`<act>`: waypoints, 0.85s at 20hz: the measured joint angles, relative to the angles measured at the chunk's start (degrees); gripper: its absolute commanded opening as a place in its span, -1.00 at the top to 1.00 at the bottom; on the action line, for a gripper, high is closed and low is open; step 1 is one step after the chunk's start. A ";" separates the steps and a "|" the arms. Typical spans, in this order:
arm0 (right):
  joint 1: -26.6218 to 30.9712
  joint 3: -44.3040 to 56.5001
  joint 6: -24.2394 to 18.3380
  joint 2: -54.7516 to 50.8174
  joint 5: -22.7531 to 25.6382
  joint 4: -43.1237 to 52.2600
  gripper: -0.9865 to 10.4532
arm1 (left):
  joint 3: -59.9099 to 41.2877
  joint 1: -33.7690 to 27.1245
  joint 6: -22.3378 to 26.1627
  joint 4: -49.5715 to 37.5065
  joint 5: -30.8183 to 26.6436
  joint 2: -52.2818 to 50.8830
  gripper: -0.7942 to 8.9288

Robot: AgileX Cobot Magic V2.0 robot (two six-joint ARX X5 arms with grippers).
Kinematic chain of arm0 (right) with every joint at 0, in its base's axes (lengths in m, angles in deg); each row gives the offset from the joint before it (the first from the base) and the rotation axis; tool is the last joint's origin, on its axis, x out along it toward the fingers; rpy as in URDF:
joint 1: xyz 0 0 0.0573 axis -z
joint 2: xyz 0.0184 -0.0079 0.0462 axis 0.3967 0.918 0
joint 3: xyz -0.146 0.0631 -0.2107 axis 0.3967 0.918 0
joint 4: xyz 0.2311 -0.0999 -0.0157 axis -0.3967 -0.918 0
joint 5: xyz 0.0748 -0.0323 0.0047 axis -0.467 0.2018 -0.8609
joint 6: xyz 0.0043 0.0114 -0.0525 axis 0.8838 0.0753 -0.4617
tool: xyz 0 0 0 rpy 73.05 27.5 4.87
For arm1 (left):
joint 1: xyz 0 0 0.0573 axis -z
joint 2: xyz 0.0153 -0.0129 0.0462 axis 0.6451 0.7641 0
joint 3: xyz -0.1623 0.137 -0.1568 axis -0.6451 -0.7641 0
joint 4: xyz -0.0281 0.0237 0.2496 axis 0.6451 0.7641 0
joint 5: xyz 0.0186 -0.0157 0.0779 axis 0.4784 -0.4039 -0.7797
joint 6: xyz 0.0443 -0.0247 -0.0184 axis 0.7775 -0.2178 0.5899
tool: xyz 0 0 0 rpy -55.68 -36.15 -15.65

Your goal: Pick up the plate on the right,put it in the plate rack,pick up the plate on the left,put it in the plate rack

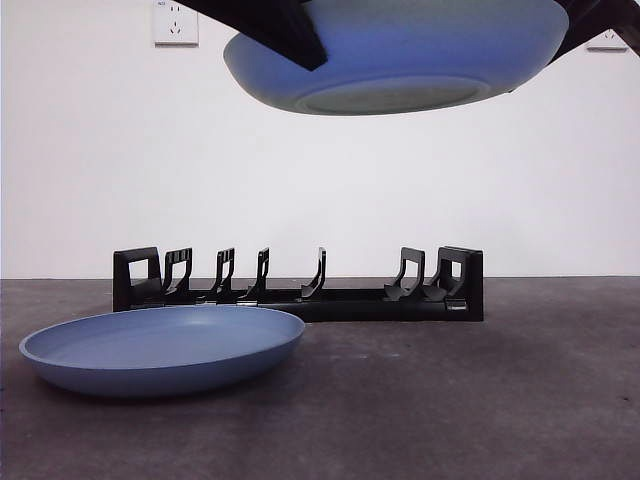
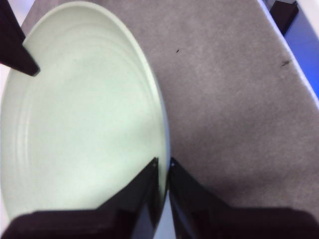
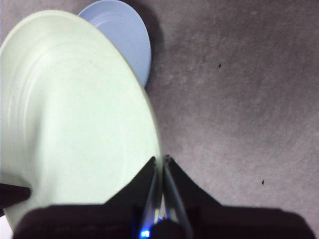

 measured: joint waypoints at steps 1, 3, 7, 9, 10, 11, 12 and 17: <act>-0.02 0.00 0.00 0.00 0.00 0.02 0.84 | 0.00 0.15 -0.28 0.09 -0.04 0.00 0.85; -0.07 0.00 -0.02 0.00 -0.02 0.13 0.81 | 0.00 0.26 -0.96 0.26 0.04 0.00 0.85; -0.11 0.00 0.17 0.00 -0.52 1.84 0.50 | 0.00 0.26 -3.13 0.44 0.48 0.02 0.85; -0.11 -0.02 0.98 0.00 -0.37 3.21 0.25 | 0.00 0.26 -5.44 0.63 0.77 0.02 0.85; -0.09 -0.15 1.31 0.00 -0.17 3.48 0.19 | 0.00 0.26 -6.69 0.92 0.66 0.02 0.85; -0.04 -0.39 1.75 0.00 0.00 3.78 0.16 | 0.00 0.24 -8.11 1.44 0.33 0.02 0.85; 0.07 -0.83 2.05 0.00 0.31 4.24 0.16 | 0.00 0.24 -9.75 1.88 -0.24 0.02 0.85; 0.42 -6.64 3.69 0.00 0.85 6.25 0.16 | 0.00 -0.17 -16.24 1.90 1.86 0.00 0.85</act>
